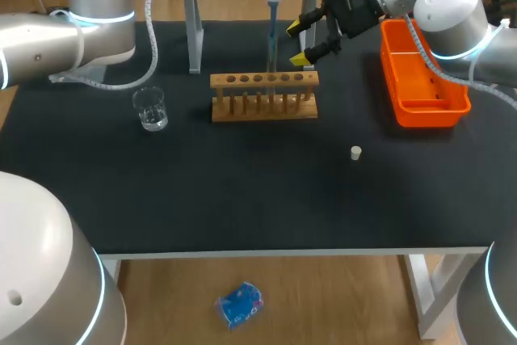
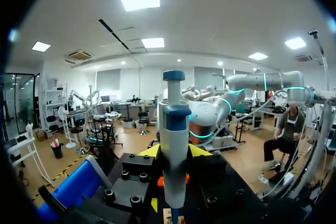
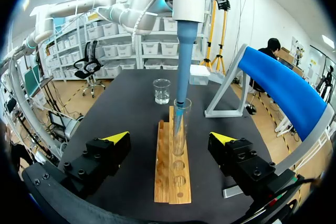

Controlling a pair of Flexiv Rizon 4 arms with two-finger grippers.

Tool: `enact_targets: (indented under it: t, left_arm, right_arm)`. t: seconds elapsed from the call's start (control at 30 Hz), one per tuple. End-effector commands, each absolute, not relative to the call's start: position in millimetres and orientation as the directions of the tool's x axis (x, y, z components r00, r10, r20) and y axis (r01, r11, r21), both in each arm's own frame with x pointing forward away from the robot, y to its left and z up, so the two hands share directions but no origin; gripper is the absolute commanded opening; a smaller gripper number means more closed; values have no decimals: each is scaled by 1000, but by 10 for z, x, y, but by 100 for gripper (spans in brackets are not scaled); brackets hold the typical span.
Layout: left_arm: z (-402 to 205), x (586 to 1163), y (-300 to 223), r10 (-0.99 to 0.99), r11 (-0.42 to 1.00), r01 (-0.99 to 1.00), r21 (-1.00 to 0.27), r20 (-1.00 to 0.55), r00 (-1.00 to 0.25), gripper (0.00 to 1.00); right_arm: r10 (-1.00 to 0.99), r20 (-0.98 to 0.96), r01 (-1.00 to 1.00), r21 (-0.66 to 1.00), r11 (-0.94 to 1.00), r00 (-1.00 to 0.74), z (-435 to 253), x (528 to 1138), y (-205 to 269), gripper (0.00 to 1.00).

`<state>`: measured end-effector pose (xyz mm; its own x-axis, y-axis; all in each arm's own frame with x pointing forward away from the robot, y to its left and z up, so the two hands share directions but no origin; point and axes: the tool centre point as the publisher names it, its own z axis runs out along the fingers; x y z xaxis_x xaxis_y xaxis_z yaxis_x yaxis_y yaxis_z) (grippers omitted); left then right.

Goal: Invert the test tube, pick up the pipette, mount the tip to pipette, aspirate from beaker and dispense into the tube, eject the tip, return the pipette, and cap with the stopper.

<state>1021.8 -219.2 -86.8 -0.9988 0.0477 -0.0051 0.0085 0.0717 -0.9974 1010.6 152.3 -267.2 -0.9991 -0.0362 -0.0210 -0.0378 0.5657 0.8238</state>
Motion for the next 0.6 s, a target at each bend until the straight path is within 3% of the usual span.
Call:
enact_targets:
  t: [0.03,0.23,0.6]
  left_arm:
    - [-861,10227,-2195,49,73,8,-997,-4,-999,0]
    - [-861,10227,-2195,49,73,8,-997,-4,-999,0]
    - [-861,10227,-2195,49,73,8,-997,-4,-999,0]
  right_arm:
    - [-36,-21,-38,823,567,-999,-2670,10104,1518,100]
    - [-36,-21,-38,823,567,-999,-2670,10104,1518,100]
    - [-75,-22,-53,893,447,-997,-2036,10064,959,100]
